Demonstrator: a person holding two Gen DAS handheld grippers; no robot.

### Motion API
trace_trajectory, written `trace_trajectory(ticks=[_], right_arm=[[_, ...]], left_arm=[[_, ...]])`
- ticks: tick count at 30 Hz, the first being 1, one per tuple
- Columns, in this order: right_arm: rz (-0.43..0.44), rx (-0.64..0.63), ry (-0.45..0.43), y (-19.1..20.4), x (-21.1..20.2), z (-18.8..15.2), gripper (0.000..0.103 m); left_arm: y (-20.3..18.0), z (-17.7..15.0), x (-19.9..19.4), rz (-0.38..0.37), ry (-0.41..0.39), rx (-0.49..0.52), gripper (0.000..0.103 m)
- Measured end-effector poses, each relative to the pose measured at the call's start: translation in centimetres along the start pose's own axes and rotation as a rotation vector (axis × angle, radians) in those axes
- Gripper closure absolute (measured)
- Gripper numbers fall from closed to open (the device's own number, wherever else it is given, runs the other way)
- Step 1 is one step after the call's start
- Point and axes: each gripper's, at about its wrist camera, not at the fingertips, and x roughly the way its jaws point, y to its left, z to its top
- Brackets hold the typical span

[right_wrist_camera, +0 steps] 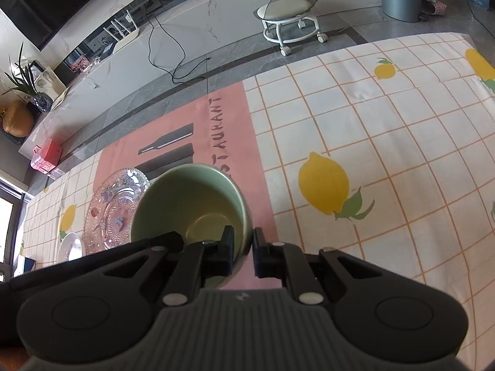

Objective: Organize plates and bowls
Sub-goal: 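Lift the green bowl and carry it over the stacked steel bowls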

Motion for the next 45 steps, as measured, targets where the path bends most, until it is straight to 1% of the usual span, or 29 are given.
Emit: trace_trajectory(ticks=[9,14,20,26,32,36,40,45], right_arm=[[0.039,-0.019,-0.055,1.4,-6.7,-3.0,0.093],[0.071,-0.024,-0.074,2.4,-9.9,-5.7,0.093],[0.116,-0.043,-0.093,4.6,-13.1,-9.3,0.094],[0.157,-0.097,-0.102,7.9,-15.4,-13.1,0.093],[0.206,-0.146,-0.043,11.0,-15.8,-17.1,0.093],[0.226,-0.192,-0.007,12.9,-15.9,-19.2,0.093],[0.235,-0.229,0.052,13.9,-15.2,-20.7,0.093],[0.213,-0.243,0.126,13.8,-13.8,-21.8,0.094]], left_arm=[[-0.3,-2.7,-6.7,0.003,-0.059,0.012,0.091],[0.3,-4.6,-10.1,0.012,-0.102,0.012,0.091],[2.1,-7.3,-14.8,0.032,-0.16,-0.006,0.091],[5.5,-10.2,-18.5,0.062,-0.178,-0.048,0.091],[9.1,-13.1,-21.0,0.101,-0.162,-0.098,0.091],[11.4,-15.0,-21.9,0.112,-0.132,-0.129,0.091],[12.9,-16.3,-21.4,0.12,-0.079,-0.145,0.09],[13.9,-17.4,-20.0,0.109,-0.004,-0.132,0.089]])
